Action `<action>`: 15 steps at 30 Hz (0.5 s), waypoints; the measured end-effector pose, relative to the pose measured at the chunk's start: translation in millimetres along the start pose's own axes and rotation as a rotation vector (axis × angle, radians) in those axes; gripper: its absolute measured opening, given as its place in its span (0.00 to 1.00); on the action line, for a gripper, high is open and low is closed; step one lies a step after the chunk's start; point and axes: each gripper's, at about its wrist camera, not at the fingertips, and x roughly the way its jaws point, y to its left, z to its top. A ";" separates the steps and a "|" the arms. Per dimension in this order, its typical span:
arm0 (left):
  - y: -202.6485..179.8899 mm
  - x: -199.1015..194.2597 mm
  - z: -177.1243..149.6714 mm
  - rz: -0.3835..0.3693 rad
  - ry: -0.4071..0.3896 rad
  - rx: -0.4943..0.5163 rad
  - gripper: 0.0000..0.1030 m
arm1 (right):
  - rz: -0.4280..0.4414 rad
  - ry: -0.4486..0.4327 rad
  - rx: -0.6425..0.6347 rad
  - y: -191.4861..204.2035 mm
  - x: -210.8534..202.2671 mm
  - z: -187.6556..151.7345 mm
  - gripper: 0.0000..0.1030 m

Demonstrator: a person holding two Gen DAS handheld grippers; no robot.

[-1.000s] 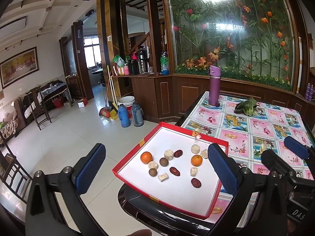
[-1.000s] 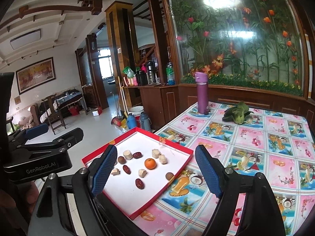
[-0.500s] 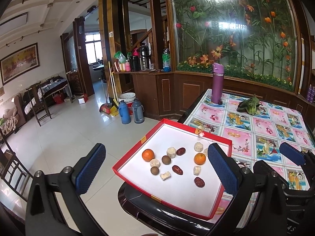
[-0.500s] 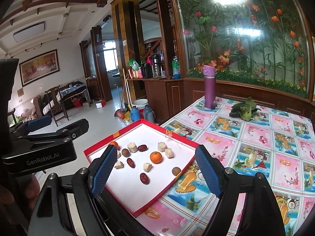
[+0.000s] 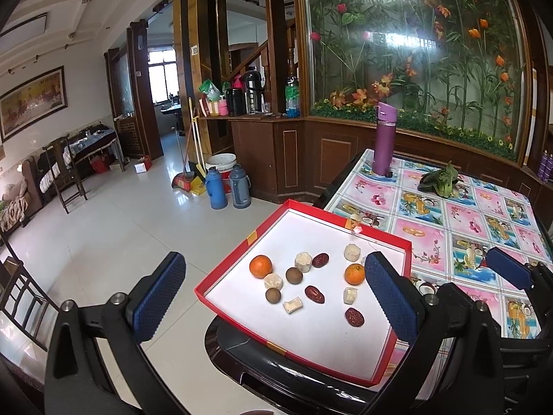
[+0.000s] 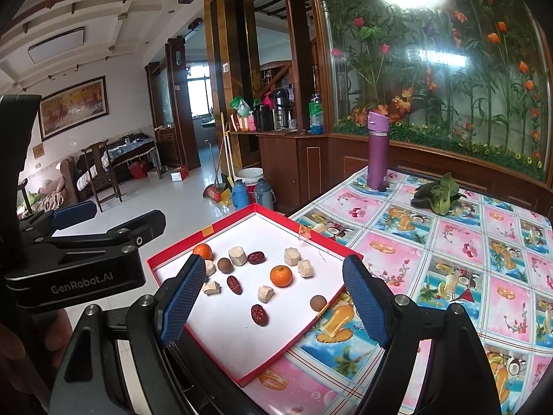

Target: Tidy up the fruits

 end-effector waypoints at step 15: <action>10.0 7.6 -1.7 0.036 -0.004 -0.018 1.00 | 0.008 0.021 -0.038 5.6 13.0 3.5 0.79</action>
